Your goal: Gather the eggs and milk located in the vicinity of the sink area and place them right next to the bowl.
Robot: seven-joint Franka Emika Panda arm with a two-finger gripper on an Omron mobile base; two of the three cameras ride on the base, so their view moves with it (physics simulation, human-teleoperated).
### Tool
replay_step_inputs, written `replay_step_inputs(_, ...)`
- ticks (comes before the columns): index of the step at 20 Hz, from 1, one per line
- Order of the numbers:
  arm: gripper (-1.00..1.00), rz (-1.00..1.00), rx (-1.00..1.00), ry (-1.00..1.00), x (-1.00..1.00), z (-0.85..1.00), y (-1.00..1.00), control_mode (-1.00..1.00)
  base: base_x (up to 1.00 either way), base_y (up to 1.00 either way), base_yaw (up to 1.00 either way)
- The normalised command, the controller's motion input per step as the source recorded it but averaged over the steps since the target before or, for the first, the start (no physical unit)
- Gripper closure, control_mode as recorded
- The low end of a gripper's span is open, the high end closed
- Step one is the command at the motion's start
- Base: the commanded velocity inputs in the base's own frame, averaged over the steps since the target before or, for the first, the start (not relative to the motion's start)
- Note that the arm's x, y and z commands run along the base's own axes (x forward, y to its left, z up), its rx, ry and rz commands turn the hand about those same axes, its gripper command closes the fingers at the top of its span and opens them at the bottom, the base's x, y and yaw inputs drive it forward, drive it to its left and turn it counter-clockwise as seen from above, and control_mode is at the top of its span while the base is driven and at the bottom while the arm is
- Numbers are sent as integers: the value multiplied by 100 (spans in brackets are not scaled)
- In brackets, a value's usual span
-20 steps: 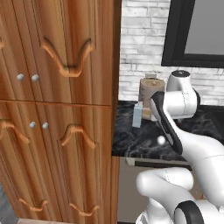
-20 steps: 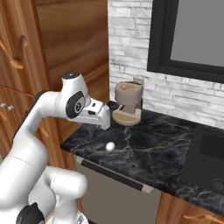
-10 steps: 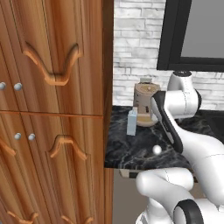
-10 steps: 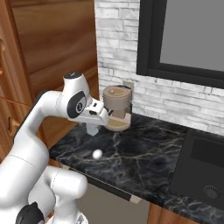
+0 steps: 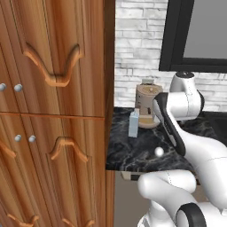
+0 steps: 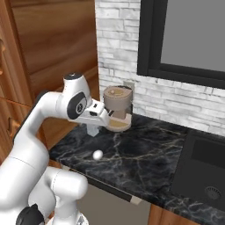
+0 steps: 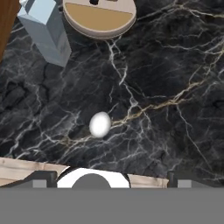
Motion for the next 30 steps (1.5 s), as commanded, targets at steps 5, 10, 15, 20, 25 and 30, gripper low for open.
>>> replay_step_inputs(5,-100,0,13,0,0,-65,-4,-100,0,0,0)
replay_step_inputs(10,-100,0,5,0,0,-27,-1,-100,0,0,0)
replay_step_inputs(15,-100,0,-6,-9,0,-70,7,-100,0,0,0)
replay_step_inputs(20,-100,-5,2,-2,13,-47,2,-100,0,0,0)
replay_step_inputs(25,-100,-4,4,-3,27,-27,0,-100,0,0,0)
replay_step_inputs(30,-100,0,0,6,34,-14,0,-100,0,0,0)
